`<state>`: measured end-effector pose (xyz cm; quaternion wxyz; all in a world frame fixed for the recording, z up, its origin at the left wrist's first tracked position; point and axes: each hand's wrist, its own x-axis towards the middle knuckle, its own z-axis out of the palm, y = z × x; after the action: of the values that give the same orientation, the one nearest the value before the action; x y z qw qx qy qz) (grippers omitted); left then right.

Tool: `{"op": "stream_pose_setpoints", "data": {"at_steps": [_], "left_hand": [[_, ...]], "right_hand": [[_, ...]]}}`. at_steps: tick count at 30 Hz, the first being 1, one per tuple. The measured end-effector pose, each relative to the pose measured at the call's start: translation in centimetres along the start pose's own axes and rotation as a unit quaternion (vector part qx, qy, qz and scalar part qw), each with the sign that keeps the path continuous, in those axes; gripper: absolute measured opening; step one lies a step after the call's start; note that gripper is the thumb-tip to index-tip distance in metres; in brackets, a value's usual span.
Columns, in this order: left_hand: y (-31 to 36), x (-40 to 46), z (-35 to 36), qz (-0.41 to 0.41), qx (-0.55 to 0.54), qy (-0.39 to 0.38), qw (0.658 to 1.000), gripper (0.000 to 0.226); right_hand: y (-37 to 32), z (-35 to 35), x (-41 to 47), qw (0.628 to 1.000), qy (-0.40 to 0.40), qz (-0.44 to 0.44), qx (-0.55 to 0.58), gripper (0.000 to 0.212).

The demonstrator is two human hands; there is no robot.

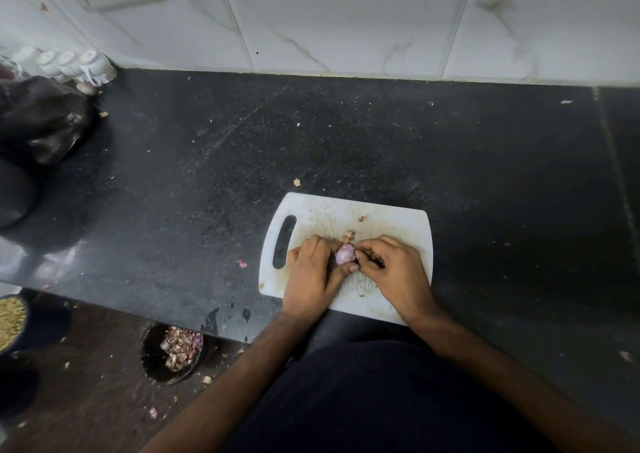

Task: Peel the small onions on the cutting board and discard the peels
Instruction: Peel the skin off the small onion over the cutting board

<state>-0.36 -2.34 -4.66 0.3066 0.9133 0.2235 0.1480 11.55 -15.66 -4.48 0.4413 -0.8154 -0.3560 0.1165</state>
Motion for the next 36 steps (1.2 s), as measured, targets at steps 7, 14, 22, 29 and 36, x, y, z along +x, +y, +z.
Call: {"op": "stream_pose_setpoints", "data": {"at_steps": [7, 14, 22, 29, 36], "left_hand": [[-0.1, -0.28, -0.06, 0.022, 0.013, -0.008, 1.0, 0.038], [-0.16, -0.3, -0.06, 0.03, 0.003, -0.002, 1.0, 0.038], [-0.2, -0.22, -0.06, -0.001, -0.046, 0.005, 0.999, 0.028], [0.08, -0.18, -0.42, 0.035, -0.038, -0.02, 0.998, 0.052], [-0.36, -0.3, 0.1, 0.016, -0.015, 0.018, 1.0, 0.039]], "right_hand": [[0.09, -0.33, 0.51, 0.999, 0.041, 0.027, 0.0, 0.009], [-0.13, -0.56, 0.39, 0.996, 0.085, 0.021, 0.031, 0.035], [0.18, -0.21, 0.26, 0.998, -0.041, -0.033, 0.032, 0.032], [0.29, -0.42, 0.38, 0.996, -0.059, -0.021, 0.067, 0.029], [0.17, -0.79, 0.4, 0.992, -0.075, -0.048, 0.094, 0.018]]}}
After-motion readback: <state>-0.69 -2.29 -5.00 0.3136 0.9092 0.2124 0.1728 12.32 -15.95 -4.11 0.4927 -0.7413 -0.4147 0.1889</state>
